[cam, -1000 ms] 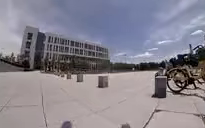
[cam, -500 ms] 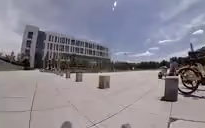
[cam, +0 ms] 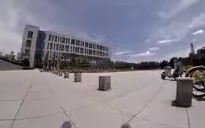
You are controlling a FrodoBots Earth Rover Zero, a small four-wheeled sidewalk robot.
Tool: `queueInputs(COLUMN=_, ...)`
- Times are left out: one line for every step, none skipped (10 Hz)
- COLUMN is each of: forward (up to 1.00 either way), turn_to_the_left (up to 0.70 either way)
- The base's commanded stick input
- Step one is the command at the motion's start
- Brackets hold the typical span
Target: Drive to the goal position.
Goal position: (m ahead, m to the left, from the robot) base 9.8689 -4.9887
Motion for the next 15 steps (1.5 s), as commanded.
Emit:
queueInputs(forward=0.7, turn_to_the_left=-0.01)
queueInputs(forward=0.7, turn_to_the_left=-0.2)
queueInputs(forward=0.7, turn_to_the_left=-0.34)
queueInputs(forward=0.7, turn_to_the_left=-0.34)
queueInputs(forward=0.7, turn_to_the_left=-0.34)
queueInputs(forward=0.7, turn_to_the_left=-0.34)
queueInputs(forward=0.7, turn_to_the_left=-0.2)
queueInputs(forward=0.7, turn_to_the_left=0.0)
queueInputs(forward=0.7, turn_to_the_left=0.0)
queueInputs(forward=0.7, turn_to_the_left=0.0)
queueInputs(forward=0.7, turn_to_the_left=0.0)
queueInputs(forward=0.7, turn_to_the_left=0.0)
queueInputs(forward=0.7, turn_to_the_left=0.0)
queueInputs(forward=0.7, turn_to_the_left=0.0)
queueInputs(forward=0.7, turn_to_the_left=0.0)
